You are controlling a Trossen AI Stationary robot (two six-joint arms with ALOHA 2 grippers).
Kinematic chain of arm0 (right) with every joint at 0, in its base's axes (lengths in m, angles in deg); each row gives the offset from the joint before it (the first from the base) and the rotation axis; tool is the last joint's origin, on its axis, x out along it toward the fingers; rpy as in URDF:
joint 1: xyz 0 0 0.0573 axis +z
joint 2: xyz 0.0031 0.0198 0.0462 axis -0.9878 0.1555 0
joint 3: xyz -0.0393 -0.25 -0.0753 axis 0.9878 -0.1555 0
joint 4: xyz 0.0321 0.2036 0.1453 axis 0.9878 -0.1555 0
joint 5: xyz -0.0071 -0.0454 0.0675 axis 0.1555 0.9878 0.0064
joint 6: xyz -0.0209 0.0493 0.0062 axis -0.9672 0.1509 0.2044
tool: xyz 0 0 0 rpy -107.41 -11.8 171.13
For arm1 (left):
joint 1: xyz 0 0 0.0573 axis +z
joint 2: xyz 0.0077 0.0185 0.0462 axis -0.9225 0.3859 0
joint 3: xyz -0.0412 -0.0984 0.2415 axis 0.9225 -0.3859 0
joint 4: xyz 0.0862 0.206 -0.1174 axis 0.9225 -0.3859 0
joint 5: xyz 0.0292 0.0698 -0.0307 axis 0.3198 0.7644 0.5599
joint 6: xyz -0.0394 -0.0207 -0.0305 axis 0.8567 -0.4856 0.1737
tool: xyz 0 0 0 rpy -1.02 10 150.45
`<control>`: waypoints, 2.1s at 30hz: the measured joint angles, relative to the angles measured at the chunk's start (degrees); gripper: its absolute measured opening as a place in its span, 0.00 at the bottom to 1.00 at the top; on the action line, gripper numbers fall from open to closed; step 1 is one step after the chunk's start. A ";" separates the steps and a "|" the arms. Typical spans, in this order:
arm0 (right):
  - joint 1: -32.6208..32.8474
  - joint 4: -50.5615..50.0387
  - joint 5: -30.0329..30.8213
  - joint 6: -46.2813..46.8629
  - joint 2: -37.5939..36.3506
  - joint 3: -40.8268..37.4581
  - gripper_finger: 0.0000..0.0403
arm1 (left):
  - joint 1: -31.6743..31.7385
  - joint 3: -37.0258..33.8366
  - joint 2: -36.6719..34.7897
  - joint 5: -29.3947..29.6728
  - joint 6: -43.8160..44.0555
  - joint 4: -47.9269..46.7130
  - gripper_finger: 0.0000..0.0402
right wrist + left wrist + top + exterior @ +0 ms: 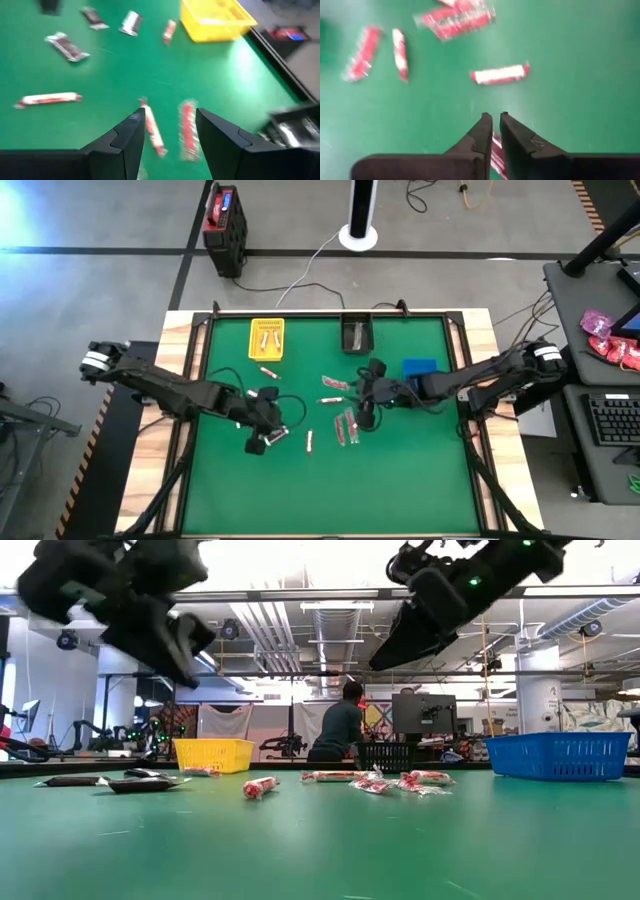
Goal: Sort candy by brand, put in halloween buckets
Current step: Put the brown chocolate into the blue basket
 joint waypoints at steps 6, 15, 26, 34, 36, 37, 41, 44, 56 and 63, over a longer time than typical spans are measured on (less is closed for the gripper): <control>1.58 3.54 -0.71 3.30 0.00 -2.87 0.40 | 0.51 0.01 -2.75 0.05 7.47 -3.80 0.01; 1.93 3.67 -0.71 4.75 0.00 -4.19 0.36 | -5.53 -0.28 4.85 -1.84 21.33 -6.08 0.24; 3.00 3.86 -0.31 3.38 -0.02 -4.19 0.36 | -14.29 -1.01 13.34 19.86 32.46 -2.58 0.52; 3.74 5.19 -0.29 3.14 -0.02 -4.21 0.34 | -17.77 -4.81 19.14 23.59 39.66 2.98 0.58; 3.82 5.86 -0.29 3.13 -0.02 -4.21 0.34 | -17.89 -6.10 19.73 24.12 40.89 4.84 0.58; 3.83 6.01 -0.29 3.13 -0.02 -4.21 0.34 | -17.93 -6.82 19.80 24.44 41.20 6.28 0.58; 3.81 6.92 -0.27 3.13 -0.04 -4.21 0.34 | -17.95 -10.44 18.67 24.54 41.93 11.86 0.57; 3.83 7.06 -0.29 3.15 -0.04 -4.21 0.34 | -17.95 -13.30 17.58 24.34 43.35 15.57 0.52; 3.83 11.35 -0.29 3.68 -0.04 -5.66 0.34 | -17.82 -17.37 15.59 25.67 40.02 22.97 0.19; 3.83 11.72 -0.35 2.29 -0.04 -5.83 0.34 | -17.78 -17.53 13.77 25.00 33.55 27.04 0.21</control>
